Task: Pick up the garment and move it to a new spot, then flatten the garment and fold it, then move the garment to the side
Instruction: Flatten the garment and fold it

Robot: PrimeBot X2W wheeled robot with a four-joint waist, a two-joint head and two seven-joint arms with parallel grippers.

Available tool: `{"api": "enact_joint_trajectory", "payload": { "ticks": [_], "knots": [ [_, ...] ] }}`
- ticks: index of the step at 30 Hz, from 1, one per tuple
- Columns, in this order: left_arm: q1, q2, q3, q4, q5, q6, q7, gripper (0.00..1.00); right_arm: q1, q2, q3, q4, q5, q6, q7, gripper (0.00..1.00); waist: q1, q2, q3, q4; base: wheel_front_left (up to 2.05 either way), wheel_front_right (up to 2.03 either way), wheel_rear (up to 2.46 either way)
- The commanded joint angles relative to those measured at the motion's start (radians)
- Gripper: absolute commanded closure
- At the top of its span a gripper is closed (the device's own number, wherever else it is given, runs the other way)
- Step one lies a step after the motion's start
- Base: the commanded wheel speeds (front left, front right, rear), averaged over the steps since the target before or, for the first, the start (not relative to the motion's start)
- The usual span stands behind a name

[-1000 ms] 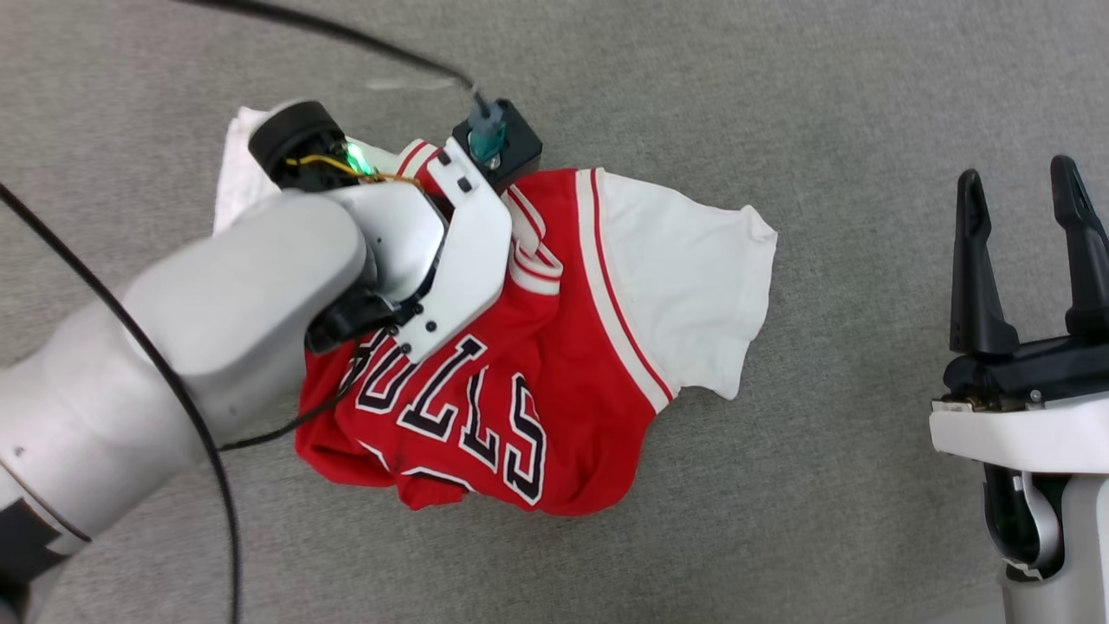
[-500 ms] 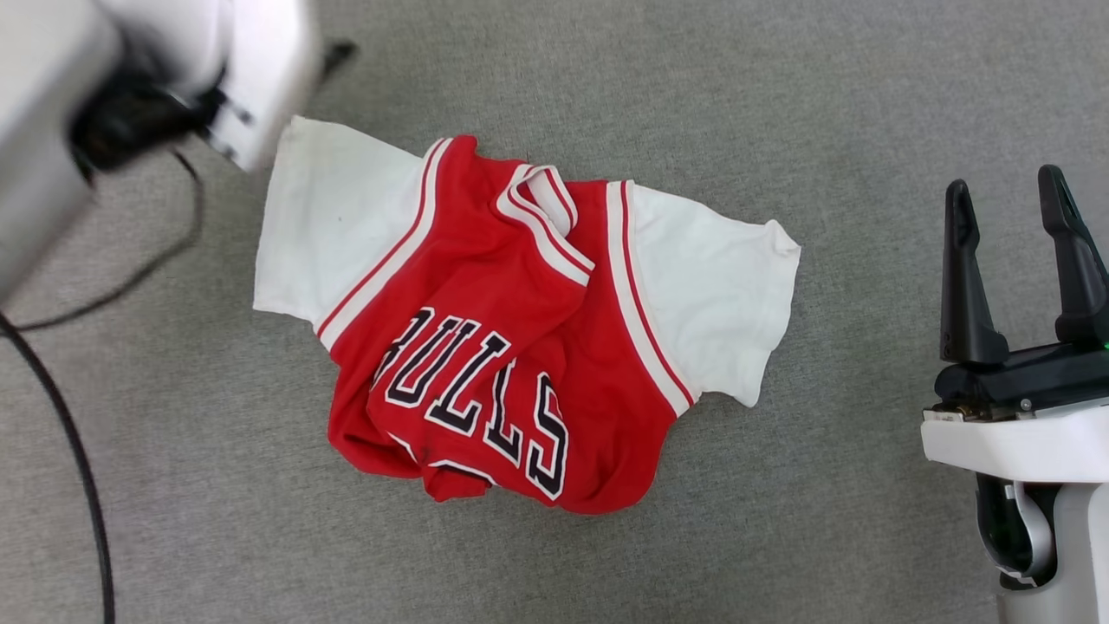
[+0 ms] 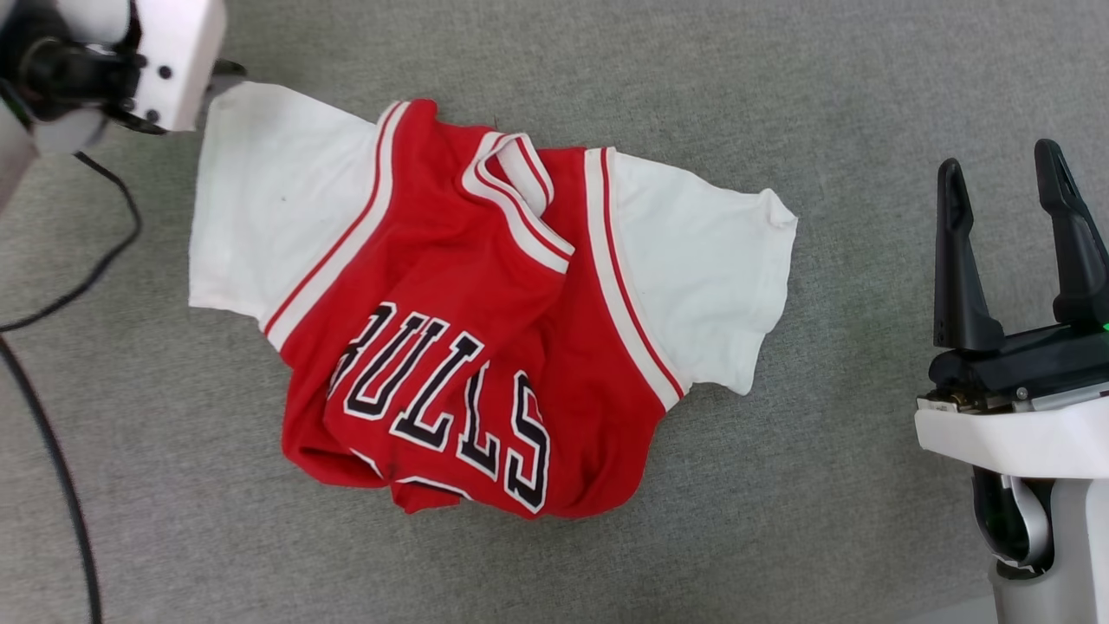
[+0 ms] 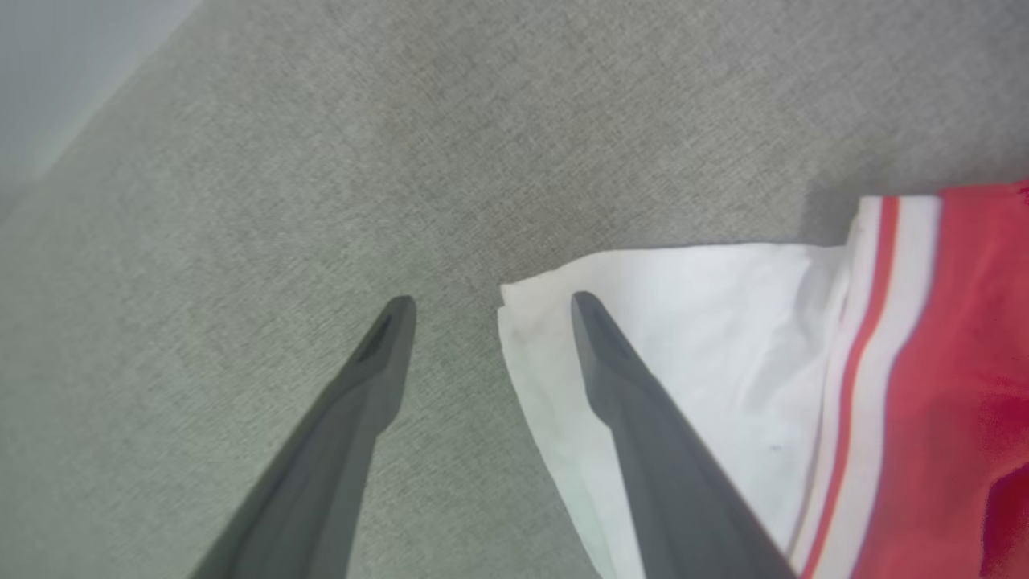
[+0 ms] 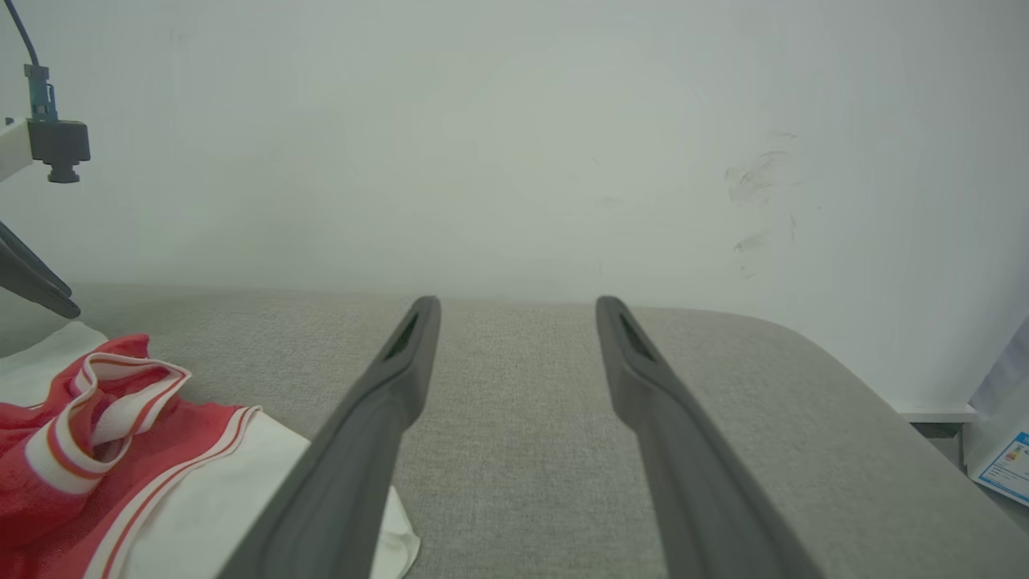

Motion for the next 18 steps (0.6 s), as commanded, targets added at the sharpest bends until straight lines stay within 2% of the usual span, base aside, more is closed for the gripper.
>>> {"api": "enact_joint_trajectory", "payload": {
  "ticks": [1, 10, 11, 12, 13, 18],
  "knots": [
    [0.027, -0.017, -0.002, 0.008, -0.006, 0.000, 0.013, 0.00, -0.014, -0.002, 0.000, -0.002, -0.002, -0.001, -0.002, 0.00, 0.0000, 0.0000, 0.014, -0.008, 0.00, 0.00, 0.00],
    [0.132, -0.048, -0.013, 0.048, 0.058, 0.001, 0.055, 0.00, -0.019, 0.006, -0.002, 0.003, -0.006, -0.001, -0.002, 0.00, 0.0000, 0.0000, 0.026, -0.011, 0.00, 0.00, 0.00],
    [0.141, -0.051, -0.015, 0.041, 0.058, 0.001, 0.059, 0.20, -0.021, 0.005, -0.004, 0.005, -0.008, -0.001, -0.002, 0.00, 0.0000, 0.0000, 0.024, -0.009, 0.00, 0.00, 0.00],
    [0.143, -0.053, -0.016, 0.032, 0.062, 0.001, 0.056, 0.84, -0.021, 0.002, -0.007, 0.007, -0.009, -0.001, -0.002, 0.00, 0.0000, 0.0000, 0.021, -0.005, 0.00, 0.00, 0.00],
    [0.144, -0.053, -0.016, 0.023, 0.063, 0.000, 0.056, 1.00, -0.024, -0.001, -0.009, 0.008, -0.010, -0.001, -0.002, 0.00, 0.0000, 0.0000, 0.017, -0.001, 0.00, 0.00, 0.00],
    [0.131, -0.051, -0.007, -0.021, 0.082, 0.000, 0.004, 1.00, -0.025, -0.019, -0.022, 0.012, -0.014, -0.001, -0.002, 0.00, 0.0000, 0.0000, -0.029, 0.032, 0.00, 0.00, 0.00]
  ]
}}
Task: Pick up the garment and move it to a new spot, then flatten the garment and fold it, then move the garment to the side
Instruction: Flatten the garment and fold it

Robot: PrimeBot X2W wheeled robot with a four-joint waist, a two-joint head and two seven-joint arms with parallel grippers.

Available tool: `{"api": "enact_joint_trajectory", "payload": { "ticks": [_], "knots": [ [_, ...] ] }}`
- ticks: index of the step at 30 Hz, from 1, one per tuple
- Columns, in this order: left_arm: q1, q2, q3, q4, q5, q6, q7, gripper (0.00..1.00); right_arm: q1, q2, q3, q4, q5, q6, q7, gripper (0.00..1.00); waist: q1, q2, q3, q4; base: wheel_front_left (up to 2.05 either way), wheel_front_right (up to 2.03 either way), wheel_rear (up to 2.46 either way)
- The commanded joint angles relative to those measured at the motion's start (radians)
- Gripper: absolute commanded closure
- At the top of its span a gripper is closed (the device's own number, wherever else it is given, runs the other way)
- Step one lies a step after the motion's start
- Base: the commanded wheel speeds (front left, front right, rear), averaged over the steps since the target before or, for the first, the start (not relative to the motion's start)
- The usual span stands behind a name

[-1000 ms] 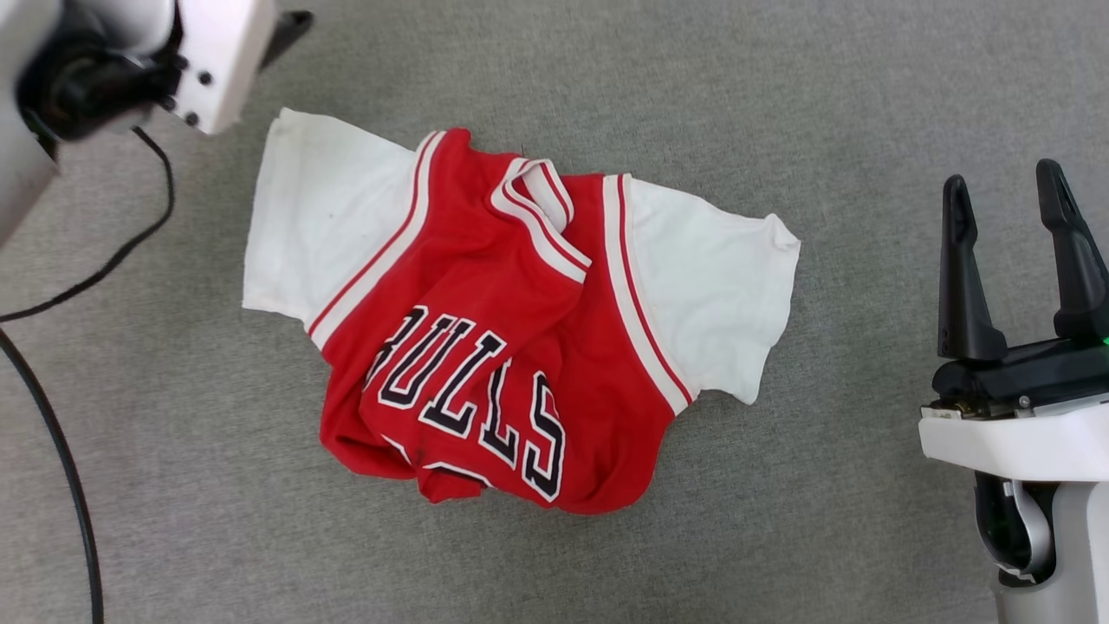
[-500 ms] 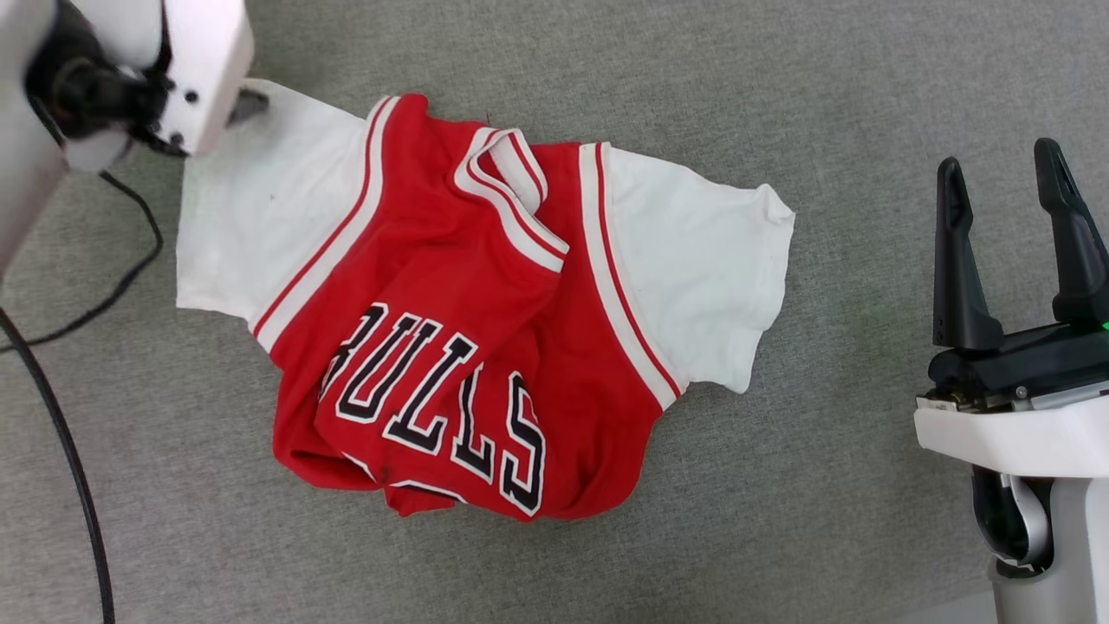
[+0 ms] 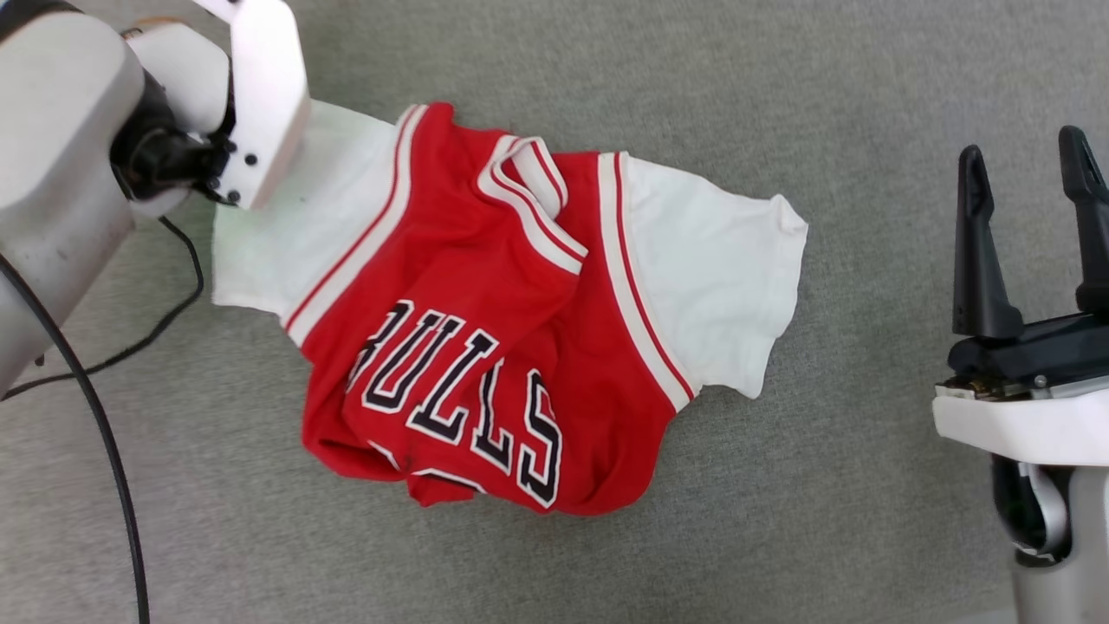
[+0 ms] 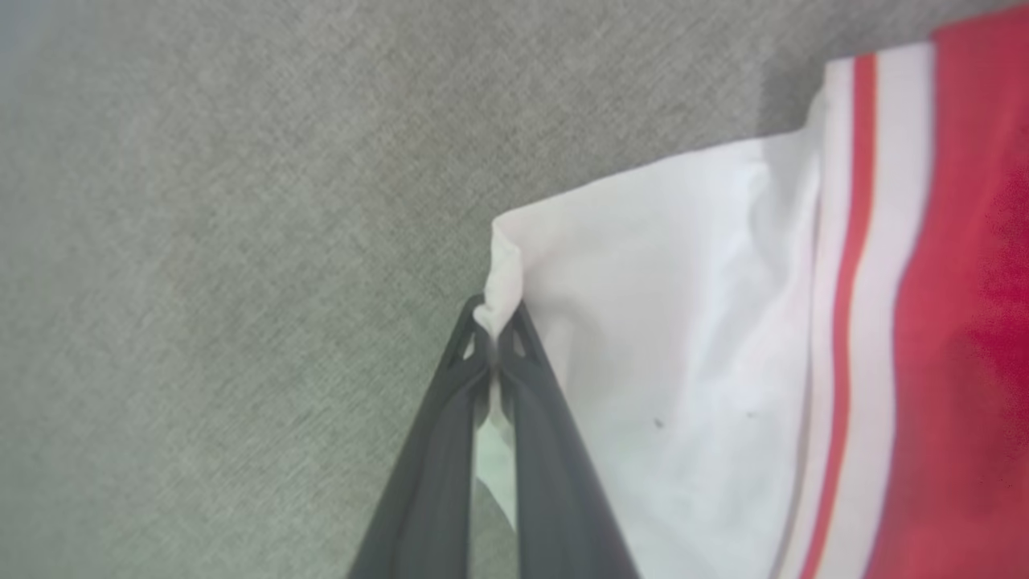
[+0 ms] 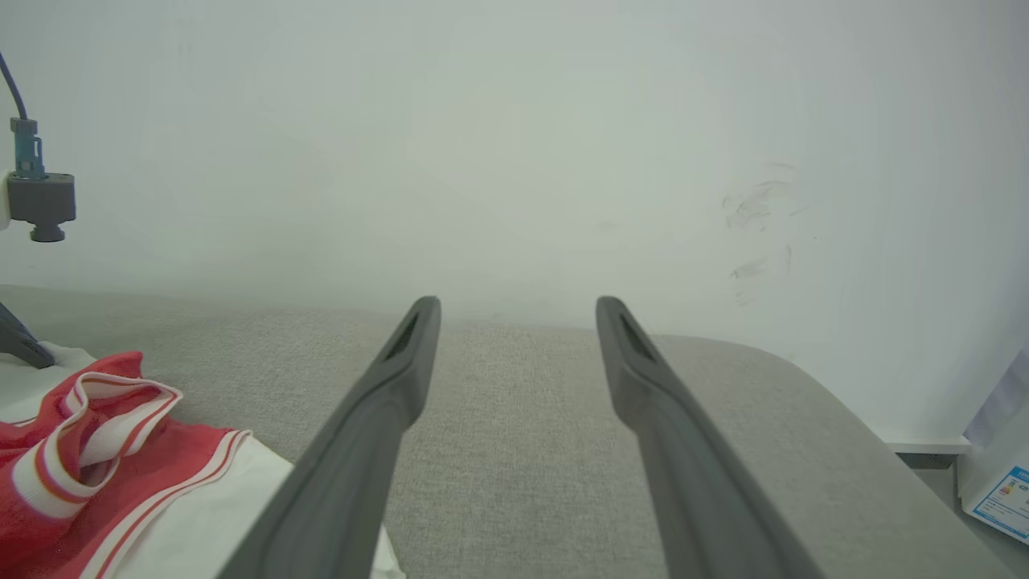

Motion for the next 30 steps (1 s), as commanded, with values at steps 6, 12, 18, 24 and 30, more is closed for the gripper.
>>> {"api": "enact_joint_trajectory", "payload": {
  "ticks": [6, 12, 18, 24, 30],
  "knots": [
    [0.046, 0.025, -0.002, -0.047, 0.007, 0.000, -0.080, 1.00, -0.042, -0.088, -0.001, -0.001, -0.021, -0.001, -0.002, 0.00, -0.0001, 0.0000, -0.111, 0.051, 0.00, 0.00, 0.00],
    [0.099, 0.060, -0.002, -0.147, 0.018, 0.000, -0.120, 1.00, -0.135, -0.249, 0.084, 0.080, -0.008, -0.001, 0.005, 0.00, -0.0001, 0.0000, -0.193, 0.088, 0.00, 0.00, 0.00],
    [0.137, 0.086, -0.002, -0.246, 0.029, 0.000, -0.151, 1.00, -0.288, -0.428, 0.300, 0.174, 0.148, -0.001, 0.258, 0.00, -0.0001, 0.0000, -0.230, 0.123, 0.00, 0.00, 0.00],
    [0.139, 0.077, -0.002, -0.297, 0.042, 0.000, -0.177, 1.00, -0.458, -0.604, 0.581, 0.205, 0.426, -0.001, 0.638, 0.00, -0.0001, 0.0000, -0.224, 0.155, 0.00, 0.00, 0.00],
    [0.116, 0.063, -0.002, -0.318, 0.053, 0.000, -0.196, 1.00, -0.594, -0.683, 0.772, 0.235, 0.665, -0.001, 0.978, 0.00, -0.0001, 0.0000, -0.193, 0.183, 0.00, 0.00, 0.00]
  ]
}}
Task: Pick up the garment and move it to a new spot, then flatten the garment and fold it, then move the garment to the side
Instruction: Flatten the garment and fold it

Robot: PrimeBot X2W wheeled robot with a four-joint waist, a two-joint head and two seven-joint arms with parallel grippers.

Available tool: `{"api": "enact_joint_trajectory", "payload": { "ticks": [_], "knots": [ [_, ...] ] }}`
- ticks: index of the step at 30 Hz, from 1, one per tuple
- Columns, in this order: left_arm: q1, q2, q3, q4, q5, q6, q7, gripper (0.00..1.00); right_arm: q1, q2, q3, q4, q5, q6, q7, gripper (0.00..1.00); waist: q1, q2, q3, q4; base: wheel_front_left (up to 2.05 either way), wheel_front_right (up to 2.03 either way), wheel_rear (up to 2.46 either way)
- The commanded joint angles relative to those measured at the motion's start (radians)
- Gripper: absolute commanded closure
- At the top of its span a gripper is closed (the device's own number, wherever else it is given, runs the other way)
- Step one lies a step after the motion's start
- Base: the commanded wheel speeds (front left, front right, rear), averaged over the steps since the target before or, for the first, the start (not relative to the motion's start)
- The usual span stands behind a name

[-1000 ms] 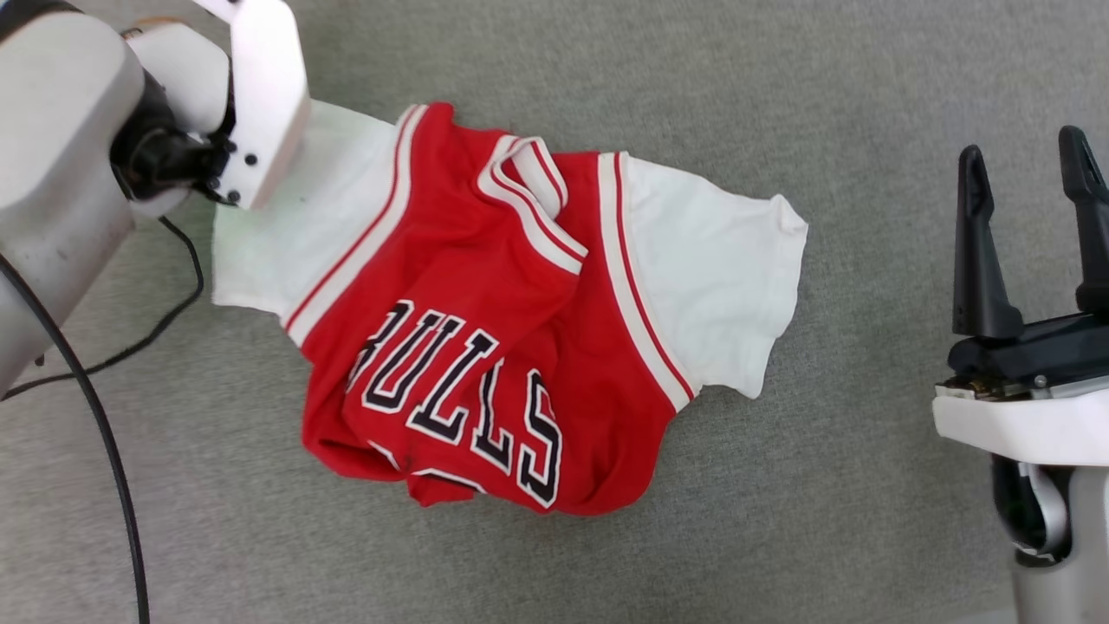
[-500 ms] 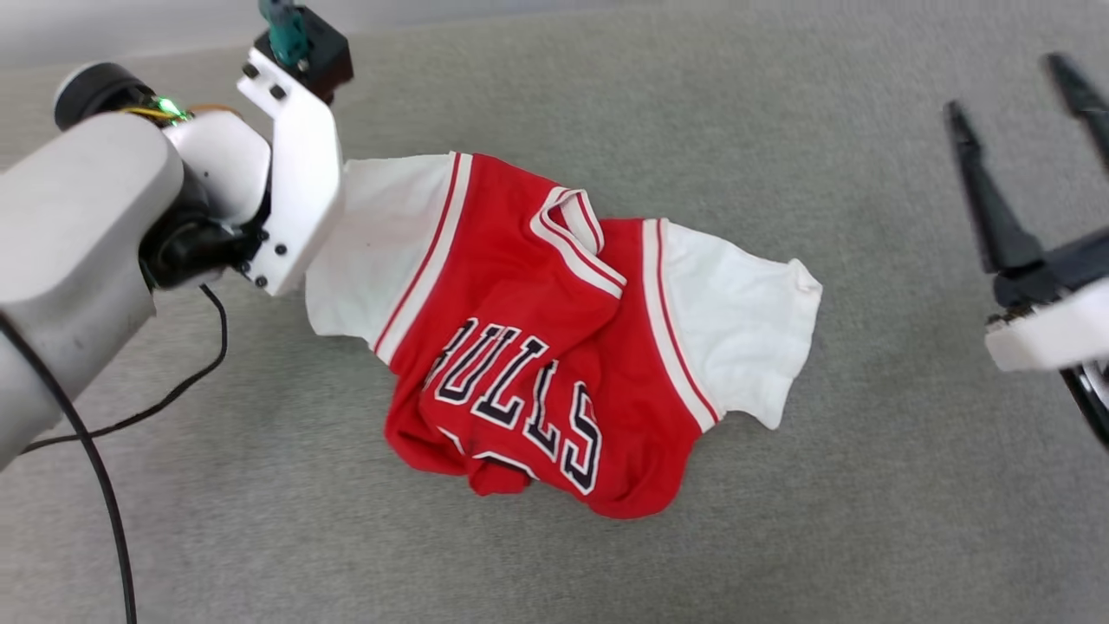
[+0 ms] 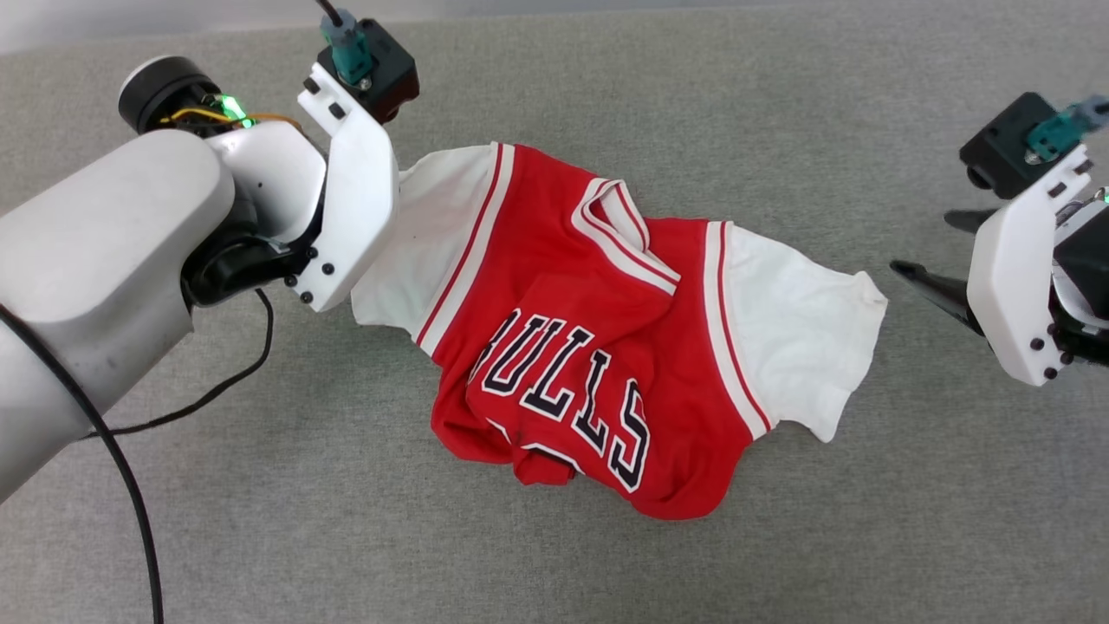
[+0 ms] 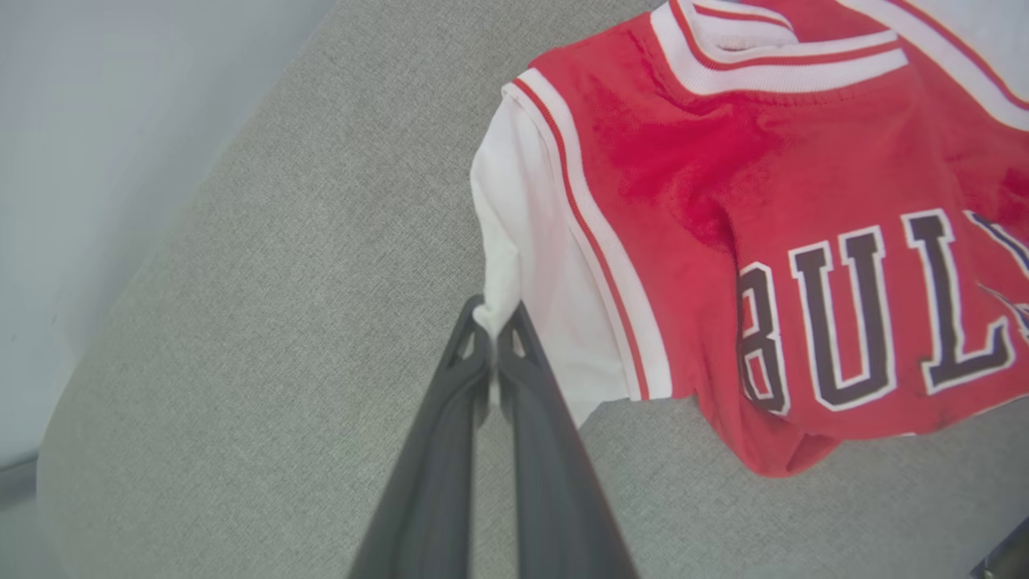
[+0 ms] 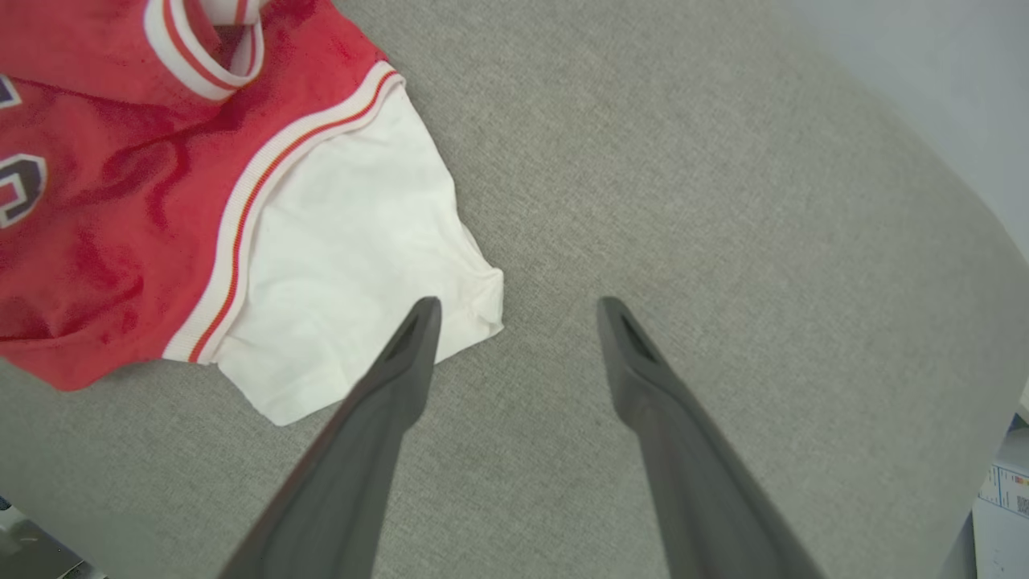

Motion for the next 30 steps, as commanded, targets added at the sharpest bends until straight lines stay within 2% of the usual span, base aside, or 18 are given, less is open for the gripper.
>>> {"api": "enact_joint_trajectory", "payload": {
  "ticks": [1, 5, 9, 20, 21, 22, 23, 30],
  "knots": [
    [-0.008, -0.004, 0.001, -0.003, 0.004, 0.000, -0.008, 1.00, -0.032, -0.008, 0.019, 0.011, 0.024, -0.001, 0.037, 0.00, 0.0000, 0.0000, 0.015, 0.011, 0.00, 0.00, 0.00],
    [-0.030, -0.016, 0.001, -0.009, 0.013, 0.000, -0.022, 1.00, -0.096, -0.003, 0.089, 0.069, 0.089, -0.001, 0.161, 0.00, 0.0000, 0.0000, 0.048, 0.034, 0.00, 0.00, 0.00],
    [-0.052, -0.032, 0.001, -0.013, 0.015, 0.000, -0.040, 1.00, -0.139, 0.028, 0.131, 0.136, 0.121, -0.001, 0.222, 0.00, 0.0000, 0.0000, 0.086, 0.058, 0.00, 0.00, 0.00],
    [-0.076, -0.058, 0.001, -0.017, 0.036, 0.000, -0.077, 1.00, -0.092, 0.121, 0.287, 0.275, 0.145, -0.001, 0.198, 0.00, 0.0000, 0.0000, 0.148, 0.079, 0.00, 0.00, 0.00],
    [-0.073, -0.058, 0.001, -0.015, 0.036, 0.000, -0.079, 1.00, -0.096, 0.123, 0.298, 0.277, 0.139, -0.001, 0.186, 0.27, 0.0000, 0.0000, 0.147, 0.077, 0.00, 0.00, 0.00],
    [-0.069, -0.058, 0.001, -0.012, 0.036, 0.000, -0.081, 1.00, -0.104, 0.124, 0.300, 0.280, 0.135, -0.001, 0.167, 0.93, 0.0000, 0.0000, 0.142, 0.074, 0.00, 0.00, 0.00],
    [-0.065, -0.057, 0.001, -0.008, 0.035, 0.000, -0.085, 1.00, -0.111, 0.124, 0.301, 0.282, 0.143, -0.001, 0.152, 1.00, 0.0000, 0.0000, 0.136, 0.071, 0.00, 0.00, 0.00],
    [-0.052, -0.038, 0.002, 0.013, 0.023, 0.000, -0.138, 1.00, -0.185, 0.071, 0.268, 0.266, 0.163, -0.001, -0.014, 1.00, 0.0000, 0.0000, 0.044, 0.051, 0.00, 0.00, 0.00]
  ]
}}
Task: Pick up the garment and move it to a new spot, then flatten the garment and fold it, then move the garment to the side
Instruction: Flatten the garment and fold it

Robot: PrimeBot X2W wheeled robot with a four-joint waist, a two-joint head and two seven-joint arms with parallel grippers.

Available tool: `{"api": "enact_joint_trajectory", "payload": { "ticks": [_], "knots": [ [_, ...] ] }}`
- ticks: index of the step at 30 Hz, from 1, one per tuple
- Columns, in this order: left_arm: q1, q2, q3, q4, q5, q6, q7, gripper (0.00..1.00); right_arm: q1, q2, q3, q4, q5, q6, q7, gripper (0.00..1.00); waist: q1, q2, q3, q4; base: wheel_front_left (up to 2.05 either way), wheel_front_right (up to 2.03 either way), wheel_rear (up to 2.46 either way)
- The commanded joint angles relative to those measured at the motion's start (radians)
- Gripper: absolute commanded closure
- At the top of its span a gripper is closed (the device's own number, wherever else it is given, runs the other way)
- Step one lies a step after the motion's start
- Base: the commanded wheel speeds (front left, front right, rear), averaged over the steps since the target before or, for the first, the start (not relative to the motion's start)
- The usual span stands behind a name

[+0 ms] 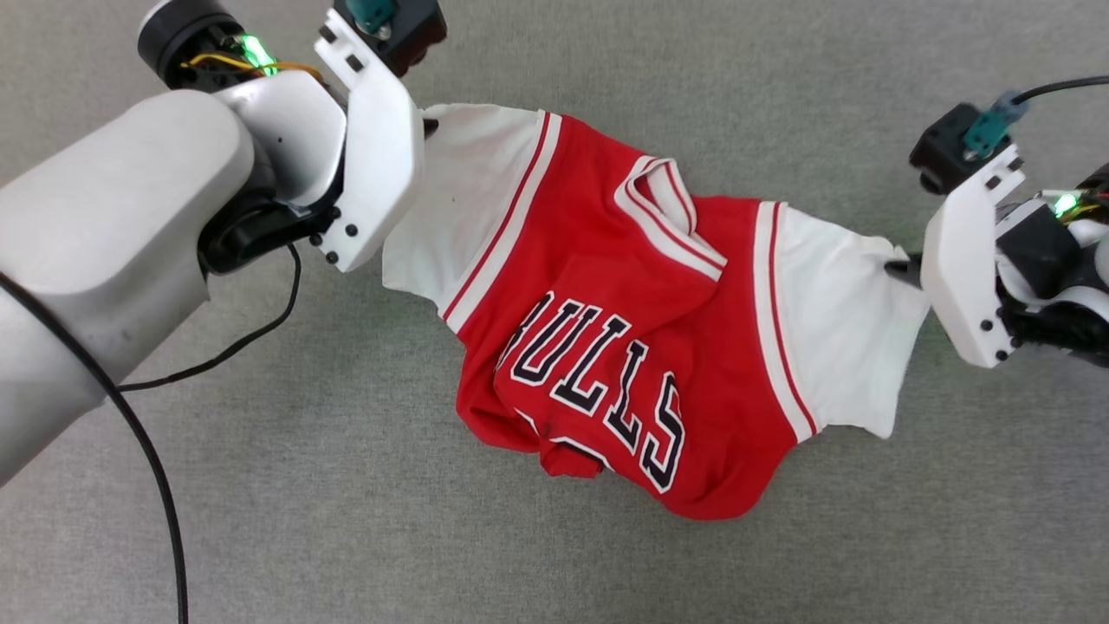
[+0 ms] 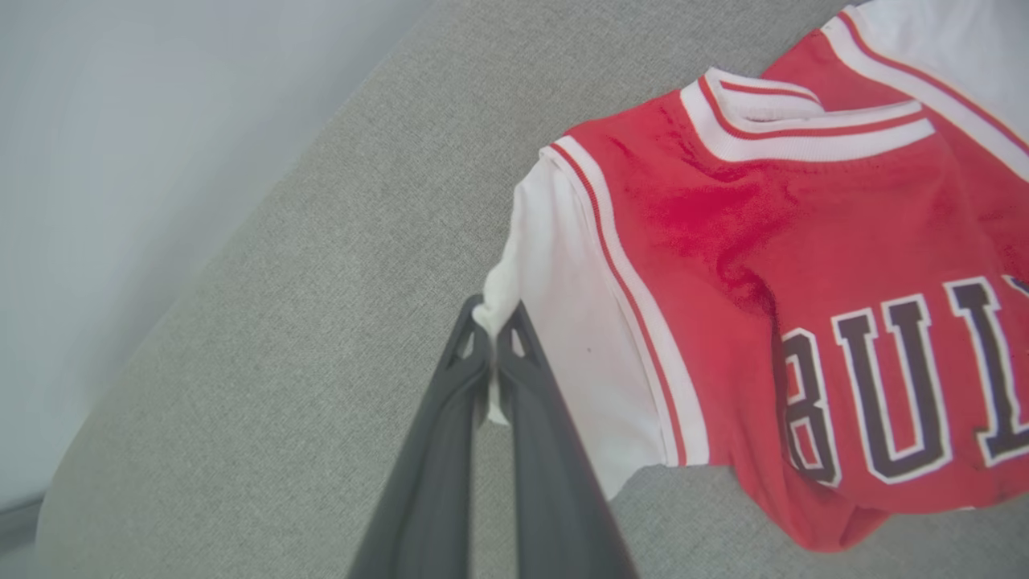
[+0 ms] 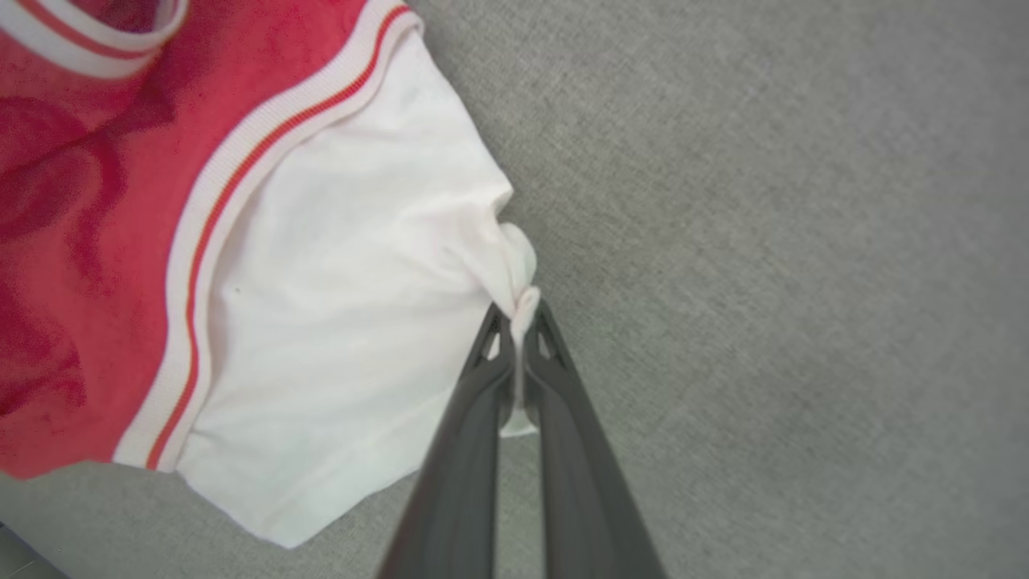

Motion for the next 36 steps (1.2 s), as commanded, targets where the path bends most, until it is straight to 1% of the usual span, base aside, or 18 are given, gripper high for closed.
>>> {"api": "enact_joint_trajectory", "payload": {
  "ticks": [1, 6, 7, 11, 15, 20, 26, 31, 36],
  "knots": [
    [0.008, 0.008, 0.002, -0.003, -0.003, 0.000, -0.017, 1.00, -0.017, -0.018, -0.007, -0.012, 0.008, 0.000, -0.041, 1.00, 0.0000, 0.0000, -0.049, -0.012, 0.00, 0.00, 0.00],
    [-0.011, 0.037, 0.002, -0.010, -0.002, 0.000, -0.106, 1.00, -0.025, -0.086, -0.008, -0.065, 0.009, 0.000, -0.159, 1.00, 0.0000, 0.0000, -0.123, -0.022, 0.00, 0.00, 0.00],
    [-0.011, 0.037, 0.002, -0.010, -0.002, 0.000, -0.106, 1.00, -0.025, -0.086, -0.008, -0.065, 0.009, 0.000, -0.159, 1.00, 0.0000, 0.0000, -0.123, -0.022, 0.00, 0.00, 0.00],
    [-0.033, 0.063, 0.002, -0.012, -0.005, 0.000, -0.169, 1.00, -0.039, -0.143, -0.029, -0.106, 0.004, 0.000, -0.225, 1.00, 0.0000, 0.0000, -0.169, -0.029, 0.00, 0.00, 0.00],
    [-0.069, 0.089, 0.009, -0.011, -0.020, 0.000, -0.221, 1.00, -0.061, -0.188, -0.064, -0.136, -0.006, 0.000, -0.267, 1.00, 0.0000, 0.0000, -0.202, -0.035, 0.00, 0.00, 0.00],
    [-0.121, 0.099, 0.026, 0.008, -0.021, 0.000, -0.284, 1.00, -0.107, -0.213, -0.103, -0.147, -0.037, 0.000, -0.298, 1.00, 0.0000, 0.0000, -0.215, -0.039, 0.00, 0.00, 0.00],
    [-0.214, 0.070, 0.061, 0.056, -0.009, 0.000, -0.338, 1.00, -0.238, -0.177, -0.151, -0.095, -0.101, -0.001, -0.296, 1.00, 0.0000, 0.0000, -0.173, -0.040, 0.00, 0.00, 0.00],
    [-0.324, 0.036, 0.093, 0.135, 0.029, 0.000, -0.370, 1.00, -0.400, -0.101, -0.185, -0.006, -0.159, -0.001, -0.290, 1.00, 0.0000, 0.0000, -0.097, -0.043, 0.00, 0.00, 0.00],
    [-0.447, -0.002, 0.169, 0.222, 0.023, 0.012, -0.433, 1.00, -0.573, -0.027, -0.220, 0.085, -0.223, -0.001, -0.330, 1.00, 0.0000, 0.0000, -0.020, -0.045, 0.00, 0.00, 0.00]
  ]
}}
